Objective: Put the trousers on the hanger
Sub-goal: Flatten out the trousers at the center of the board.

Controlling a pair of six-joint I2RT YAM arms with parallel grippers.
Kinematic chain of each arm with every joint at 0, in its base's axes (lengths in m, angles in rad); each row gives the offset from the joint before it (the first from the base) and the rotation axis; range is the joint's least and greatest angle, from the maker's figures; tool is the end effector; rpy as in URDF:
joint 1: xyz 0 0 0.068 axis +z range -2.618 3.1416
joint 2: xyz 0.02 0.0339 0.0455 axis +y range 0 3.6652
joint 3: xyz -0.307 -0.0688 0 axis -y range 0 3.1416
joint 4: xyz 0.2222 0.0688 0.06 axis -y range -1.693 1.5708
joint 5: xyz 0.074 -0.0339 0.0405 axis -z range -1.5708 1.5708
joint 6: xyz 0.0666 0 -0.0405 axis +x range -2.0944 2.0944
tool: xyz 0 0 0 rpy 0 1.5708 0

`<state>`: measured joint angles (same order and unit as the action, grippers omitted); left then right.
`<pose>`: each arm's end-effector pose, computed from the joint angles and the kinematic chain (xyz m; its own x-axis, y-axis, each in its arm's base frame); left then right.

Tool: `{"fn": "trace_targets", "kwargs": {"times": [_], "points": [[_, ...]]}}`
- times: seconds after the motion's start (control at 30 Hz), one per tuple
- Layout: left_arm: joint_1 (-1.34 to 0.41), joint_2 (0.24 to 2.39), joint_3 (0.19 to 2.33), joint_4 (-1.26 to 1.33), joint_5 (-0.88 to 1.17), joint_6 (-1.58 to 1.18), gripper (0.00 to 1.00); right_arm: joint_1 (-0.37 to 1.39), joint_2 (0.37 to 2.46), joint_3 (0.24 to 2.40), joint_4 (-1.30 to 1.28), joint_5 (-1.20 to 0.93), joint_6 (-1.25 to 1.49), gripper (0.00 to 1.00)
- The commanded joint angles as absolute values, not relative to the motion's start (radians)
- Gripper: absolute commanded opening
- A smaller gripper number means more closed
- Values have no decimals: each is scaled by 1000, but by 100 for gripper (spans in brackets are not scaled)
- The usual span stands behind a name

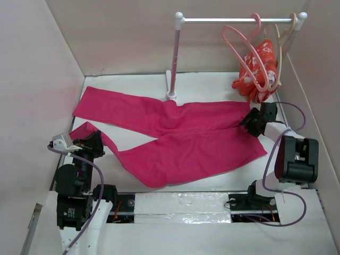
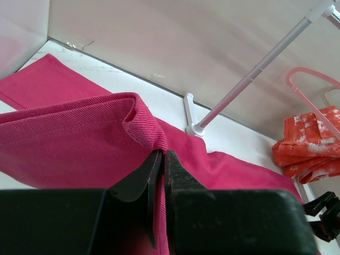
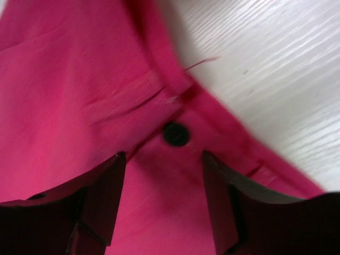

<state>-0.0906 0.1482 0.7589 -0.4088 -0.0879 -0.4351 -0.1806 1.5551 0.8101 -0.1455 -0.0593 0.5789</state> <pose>0.0020 0.0057 0.3635 0.1792 -0.4379 -0.8810 0.0882 0.8990 -0.4289 0.3033 -0.0514 0.2047 -0.5621 0.6578 -0.5013 0.5378 0.7512 0.3827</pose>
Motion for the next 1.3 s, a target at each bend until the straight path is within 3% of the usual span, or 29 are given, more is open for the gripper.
{"fn": "trace_targets", "kwargs": {"times": [0.0,0.17,0.3,0.4,0.6,0.67,0.73,1.07,1.17,1.27], "points": [[-97,141,753,-356,-86,-437,0,-172,1425,792,-173,36,600,70],[-97,141,755,-357,-98,-442,0,-219,1078,605,-288,190,656,68],[-97,135,755,-360,-107,-443,0,-261,825,491,-360,183,756,63],[-97,132,756,-364,-121,-445,0,-261,746,460,-423,176,859,60],[-97,120,761,-367,-146,-448,0,-273,929,442,-414,206,926,59],[-97,120,761,-367,-150,-448,0,-264,1044,477,-487,218,958,50],[-97,120,761,-365,-150,-448,0,-195,1094,523,-540,276,1064,48],[-115,123,767,-371,-160,-443,0,-112,1083,544,-639,351,1212,48],[-124,132,769,-371,-163,-442,0,-74,1078,589,-715,412,1247,43],[-124,140,769,-374,-161,-442,0,-74,1078,581,-666,417,1213,46]]}}
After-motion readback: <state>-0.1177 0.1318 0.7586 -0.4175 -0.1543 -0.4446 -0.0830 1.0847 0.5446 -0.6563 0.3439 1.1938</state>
